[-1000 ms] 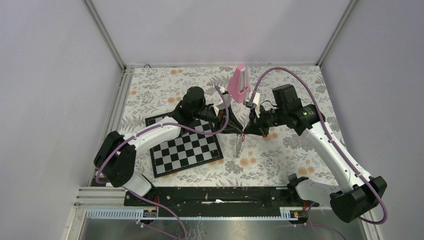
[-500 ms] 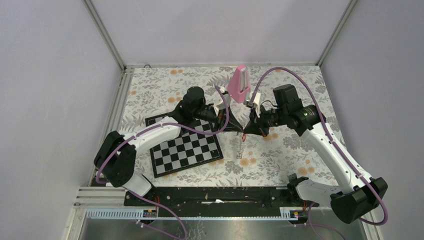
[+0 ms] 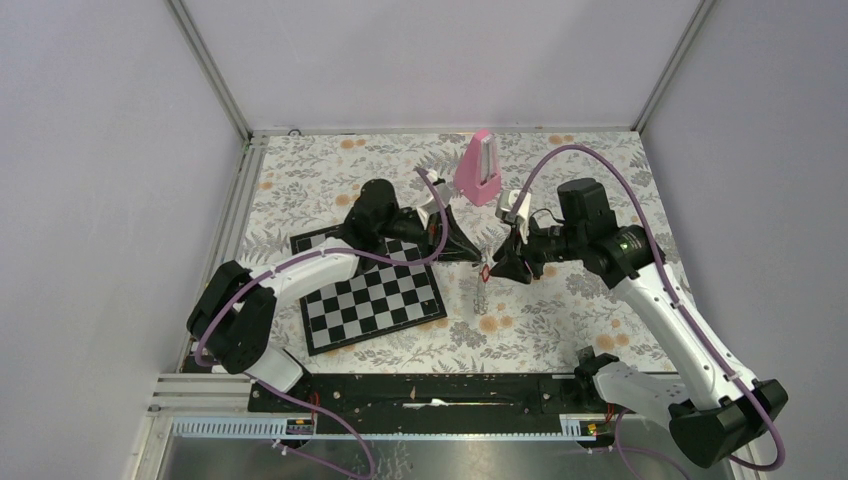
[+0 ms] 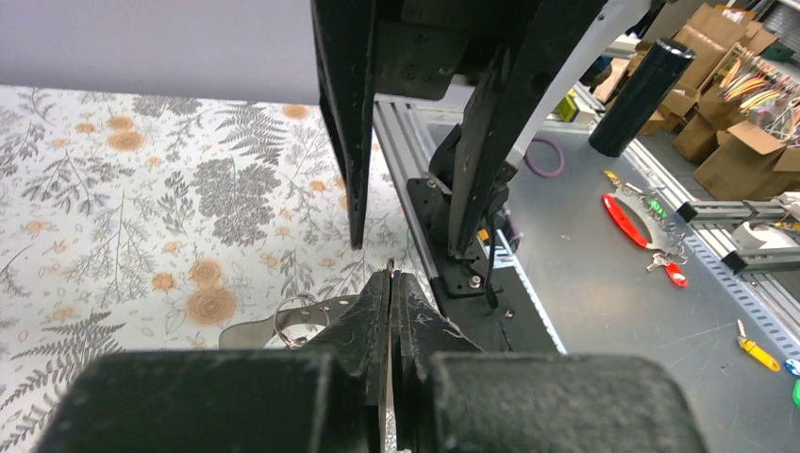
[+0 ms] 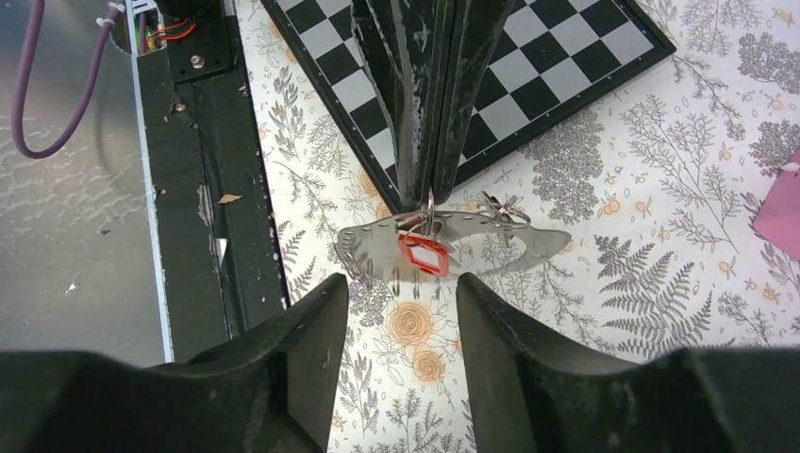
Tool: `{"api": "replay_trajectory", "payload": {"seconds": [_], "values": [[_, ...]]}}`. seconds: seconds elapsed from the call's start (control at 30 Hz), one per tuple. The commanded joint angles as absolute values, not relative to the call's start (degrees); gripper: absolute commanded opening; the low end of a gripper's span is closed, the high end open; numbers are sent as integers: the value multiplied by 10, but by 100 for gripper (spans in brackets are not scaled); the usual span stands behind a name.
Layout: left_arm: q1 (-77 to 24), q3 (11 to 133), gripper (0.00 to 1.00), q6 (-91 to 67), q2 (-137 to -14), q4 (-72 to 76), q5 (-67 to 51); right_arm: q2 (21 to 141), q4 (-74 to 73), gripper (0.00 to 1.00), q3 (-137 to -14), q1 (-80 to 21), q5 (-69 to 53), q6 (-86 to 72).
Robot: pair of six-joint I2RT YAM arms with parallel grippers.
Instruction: Put the keys on the keyring
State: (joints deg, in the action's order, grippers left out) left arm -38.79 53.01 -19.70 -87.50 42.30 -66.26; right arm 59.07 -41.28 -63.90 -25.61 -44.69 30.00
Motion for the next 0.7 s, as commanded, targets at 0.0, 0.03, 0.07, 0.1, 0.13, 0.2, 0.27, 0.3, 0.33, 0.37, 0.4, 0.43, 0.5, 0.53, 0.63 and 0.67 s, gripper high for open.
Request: {"api": "replay_trajectory", "payload": {"seconds": [0.0,0.03,0.07,0.1,0.13,0.2,0.27,0.3,0.33,0.37,0.4,0.43,0.5,0.53,0.63,0.67], "values": [[-387,520,0,-310,-862,606,-688,585,-389,55,-624,-256,-485,314],[-388,520,0,-318,-863,616,-687,587,-384,57,-621,-256,-491,313],[-388,519,0,-324,-864,625,-686,589,-378,58,-618,-256,-495,312],[-388,519,0,-333,-867,634,-685,592,-372,59,-615,-256,-497,311],[-388,519,0,-342,-868,647,-684,595,-366,60,-612,-256,-498,311],[-388,517,0,-362,-872,669,-683,601,-354,60,-609,-256,-498,311],[-388,515,0,-370,-873,681,-682,604,-342,60,-606,-256,-505,312],[-387,514,0,-370,-873,683,-681,606,-335,60,-603,-256,-510,311],[-388,513,0,-371,-875,685,-680,608,-328,59,-601,-256,-516,309],[-388,513,0,-374,-876,689,-680,610,-324,59,-600,-256,-523,308],[-388,513,0,-378,-877,694,-681,612,-321,59,-599,-256,-530,308],[-388,512,0,-381,-879,698,-681,614,-318,59,-599,-256,-535,307],[-388,509,0,-385,-879,705,-680,616,-313,58,-597,-256,-545,308],[-388,509,0,-387,-879,708,-679,615,-311,56,-596,-256,-550,308],[-387,506,0,-390,-880,716,-676,617,-302,41,-589,-256,-569,299],[-387,506,0,-391,-880,719,-674,617,-299,37,-587,-256,-575,296]]}}
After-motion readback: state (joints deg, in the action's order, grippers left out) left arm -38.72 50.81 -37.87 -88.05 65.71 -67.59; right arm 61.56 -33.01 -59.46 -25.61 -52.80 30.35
